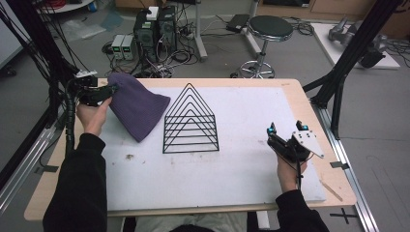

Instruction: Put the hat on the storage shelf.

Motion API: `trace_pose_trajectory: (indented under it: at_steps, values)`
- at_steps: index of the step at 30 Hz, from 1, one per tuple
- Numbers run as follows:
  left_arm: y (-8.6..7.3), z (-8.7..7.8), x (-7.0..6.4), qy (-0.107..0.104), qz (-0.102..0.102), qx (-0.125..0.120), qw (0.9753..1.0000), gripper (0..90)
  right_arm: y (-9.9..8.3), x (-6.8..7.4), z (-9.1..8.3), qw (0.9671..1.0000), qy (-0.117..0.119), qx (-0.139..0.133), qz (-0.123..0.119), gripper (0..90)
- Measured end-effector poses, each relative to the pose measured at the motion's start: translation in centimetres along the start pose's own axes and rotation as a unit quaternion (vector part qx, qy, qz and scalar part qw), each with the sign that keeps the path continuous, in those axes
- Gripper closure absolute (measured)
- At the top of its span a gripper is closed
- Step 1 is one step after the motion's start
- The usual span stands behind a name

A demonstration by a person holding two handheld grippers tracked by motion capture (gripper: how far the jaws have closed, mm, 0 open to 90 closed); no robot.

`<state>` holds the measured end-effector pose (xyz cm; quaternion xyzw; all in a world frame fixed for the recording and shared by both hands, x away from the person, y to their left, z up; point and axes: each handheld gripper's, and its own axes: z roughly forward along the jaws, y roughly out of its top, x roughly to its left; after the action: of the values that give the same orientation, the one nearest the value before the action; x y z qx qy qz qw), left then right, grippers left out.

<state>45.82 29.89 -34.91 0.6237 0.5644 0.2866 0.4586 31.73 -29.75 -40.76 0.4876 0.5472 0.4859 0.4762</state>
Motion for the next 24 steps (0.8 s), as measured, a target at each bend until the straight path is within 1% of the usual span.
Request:
trace_pose_trajectory:
  at_steps: [3,5,7,8,9,13,18,24]
  values:
    - [0.2,-0.6,-0.4,-0.012,0.013,-0.013,0.9998,78.9,0.0,0.1,0.0,1.0,0.001,0.002,0.002,12.0]
    - [0.5,-1.1,-0.9,-0.017,0.022,-0.025,0.9993,78.9,0.0,0.1,0.1,1.0,0.001,0.002,-0.001,12.0]
    - [0.7,-1.7,-1.5,-0.024,0.032,-0.038,0.9985,78.9,0.0,0.1,0.1,1.0,0.001,0.002,-0.001,11.9]
    - [1.0,-2.2,-2.1,-0.032,0.042,-0.05,0.9973,78.9,0.0,0.1,0.1,1.0,0.001,0.002,-0.001,11.9]
    - [1.0,-2.2,-2.1,-0.032,0.042,-0.05,0.9973,78.9,0.0,0.1,0.1,1.0,0.002,0.003,0.0,11.9]
    - [1.6,-3.2,-3.2,-0.049,0.064,-0.064,0.9946,78.9,0.0,0.2,0.0,1.0,0.002,0.003,0.001,11.9]
    - [2.1,-4.5,-4.7,-0.072,0.078,-0.085,0.9907,78.8,0.0,0.2,0.1,1.0,0.002,0.002,0.0,12.0]
    - [2.6,-5.5,-5.9,-0.088,0.096,-0.106,0.9858,78.9,0.0,0.1,0.0,1.0,0.002,0.0,-0.001,11.9]
